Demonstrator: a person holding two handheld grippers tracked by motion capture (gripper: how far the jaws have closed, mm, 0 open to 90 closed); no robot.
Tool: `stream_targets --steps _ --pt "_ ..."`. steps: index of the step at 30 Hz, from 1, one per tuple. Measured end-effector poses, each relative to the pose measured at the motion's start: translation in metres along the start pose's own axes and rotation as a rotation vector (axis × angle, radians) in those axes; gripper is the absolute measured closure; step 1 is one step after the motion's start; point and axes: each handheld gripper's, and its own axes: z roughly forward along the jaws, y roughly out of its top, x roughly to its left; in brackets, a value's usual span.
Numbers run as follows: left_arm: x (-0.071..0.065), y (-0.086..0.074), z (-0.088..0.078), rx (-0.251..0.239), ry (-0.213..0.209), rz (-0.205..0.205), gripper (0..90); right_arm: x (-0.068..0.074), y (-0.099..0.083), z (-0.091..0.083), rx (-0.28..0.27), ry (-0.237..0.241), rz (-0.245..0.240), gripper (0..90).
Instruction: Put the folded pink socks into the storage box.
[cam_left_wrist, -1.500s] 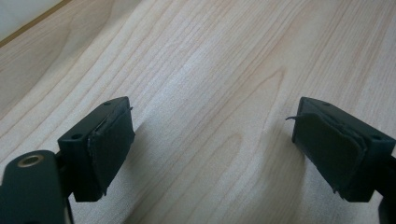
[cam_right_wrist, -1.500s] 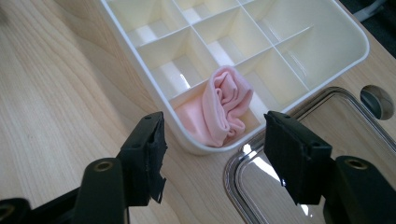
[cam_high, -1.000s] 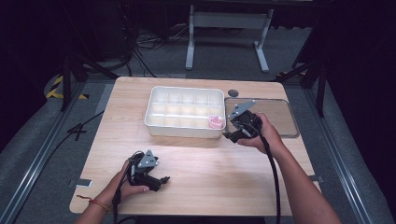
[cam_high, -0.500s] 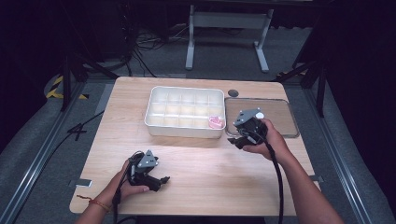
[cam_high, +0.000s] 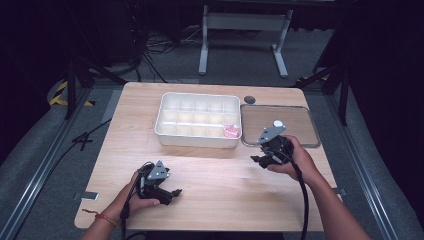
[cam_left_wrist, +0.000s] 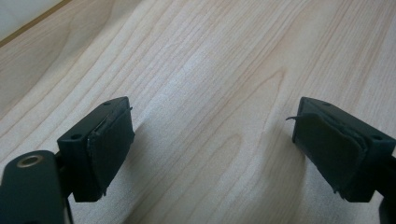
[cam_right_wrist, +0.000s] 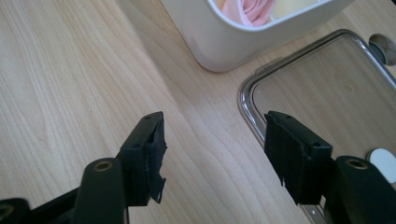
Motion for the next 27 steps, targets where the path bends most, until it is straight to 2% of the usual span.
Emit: stream_targets --steps 12,27 --pt "0.0 0.0 0.0 0.001 0.002 0.001 12.6 0.006 -0.026 0.0 0.022 -0.018 0.004 38.8" --pt "0.0 0.0 0.0 0.001 0.001 0.0 12.6 0.016 -0.055 0.002 0.029 -0.003 0.031 38.6"
